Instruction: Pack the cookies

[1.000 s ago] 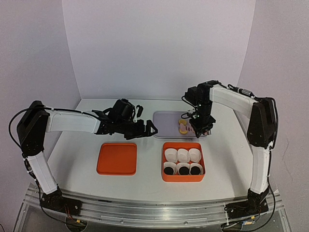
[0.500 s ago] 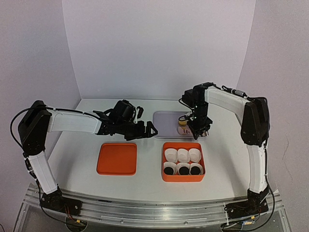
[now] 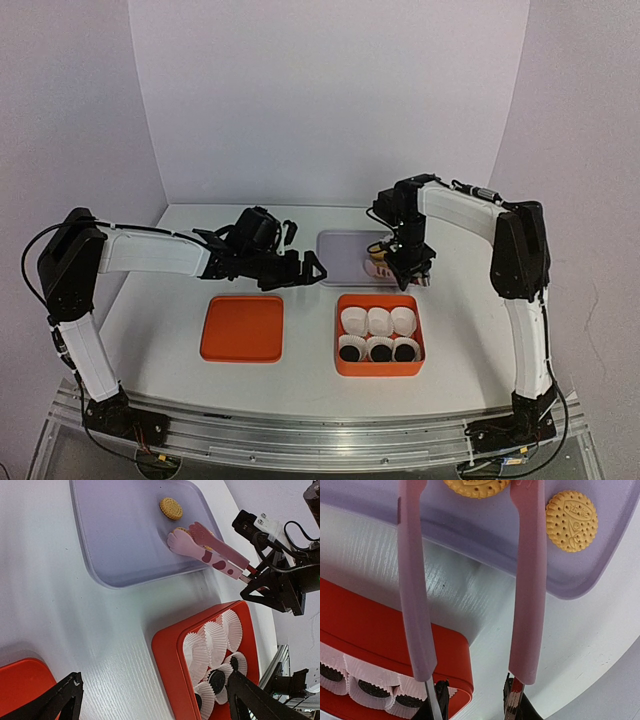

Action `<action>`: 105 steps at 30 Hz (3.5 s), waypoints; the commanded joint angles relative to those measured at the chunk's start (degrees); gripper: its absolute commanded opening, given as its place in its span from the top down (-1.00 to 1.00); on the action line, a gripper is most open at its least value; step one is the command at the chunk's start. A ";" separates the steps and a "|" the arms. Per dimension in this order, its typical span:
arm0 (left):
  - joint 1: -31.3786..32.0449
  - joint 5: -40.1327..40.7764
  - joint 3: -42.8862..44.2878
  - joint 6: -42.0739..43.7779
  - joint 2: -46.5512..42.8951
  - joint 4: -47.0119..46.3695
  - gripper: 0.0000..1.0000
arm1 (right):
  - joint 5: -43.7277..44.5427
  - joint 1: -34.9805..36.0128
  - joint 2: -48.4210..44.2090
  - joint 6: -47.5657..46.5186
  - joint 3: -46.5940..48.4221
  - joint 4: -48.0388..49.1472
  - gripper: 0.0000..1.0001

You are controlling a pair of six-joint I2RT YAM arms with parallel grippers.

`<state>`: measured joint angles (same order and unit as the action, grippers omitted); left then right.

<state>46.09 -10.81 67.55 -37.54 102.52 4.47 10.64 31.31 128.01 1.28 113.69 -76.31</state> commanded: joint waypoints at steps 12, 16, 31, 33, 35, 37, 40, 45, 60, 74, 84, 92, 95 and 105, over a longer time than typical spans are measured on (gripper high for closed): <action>0.06 0.47 1.92 0.06 0.05 -0.16 -0.99 | 3.54 0.09 0.40 -0.64 2.34 -4.99 0.50; 0.06 0.62 2.06 -0.01 0.04 -0.16 -0.99 | 3.91 0.10 0.15 -0.81 2.44 -5.07 0.60; 0.06 0.70 2.06 -0.08 -0.01 -1.40 -0.99 | 1.29 0.08 -7.10 -0.20 1.32 -4.91 1.00; 0.06 0.67 2.07 -0.03 -0.07 -1.74 -0.99 | 0.30 0.09 -8.84 0.22 0.50 -4.77 1.00; 0.06 0.61 2.09 0.13 -0.17 -2.01 -0.99 | -1.26 0.07 -10.63 0.91 -0.51 -4.64 1.00; 0.06 0.61 2.06 0.28 -0.31 -2.35 -0.99 | -2.92 0.18 -12.69 1.79 -2.11 -4.34 1.00; 0.09 0.67 2.05 0.69 -0.50 -2.38 -0.99 | -4.78 0.16 -16.96 3.43 -5.16 -4.27 1.00; 0.06 0.94 1.51 1.23 -0.91 -3.41 -0.99 | -9.94 0.82 -26.45 6.53 -12.90 -3.95 1.00; -0.04 0.54 1.86 2.39 -0.42 -3.67 -0.99 | -18.38 8.80 -40.47 17.66 -29.42 -13.73 1.00; -0.03 -1.08 0.68 2.38 -0.39 -4.21 -0.99 | -15.93 10.26 -36.36 21.44 -35.42 -14.27 1.00; -0.03 -1.97 -0.39 2.09 -0.48 -5.89 -0.99 | -15.00 10.36 -33.54 23.50 -35.20 -10.67 1.00; -0.03 -2.17 -1.54 1.77 -1.22 -6.50 -0.99 | -12.46 10.37 -33.20 25.80 -35.89 -9.33 1.00; -0.03 -2.25 -1.68 1.78 -1.36 -6.49 -0.99 | -12.25 10.37 -32.97 26.10 -36.38 -8.83 1.00; -0.03 -2.41 -2.25 1.83 -1.86 -6.28 -0.99 | -11.94 10.46 -32.25 27.00 -36.91 -7.41 1.00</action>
<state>46.09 -12.47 66.18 -35.97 102.50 -0.25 -2.67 41.46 94.83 26.77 77.06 -76.53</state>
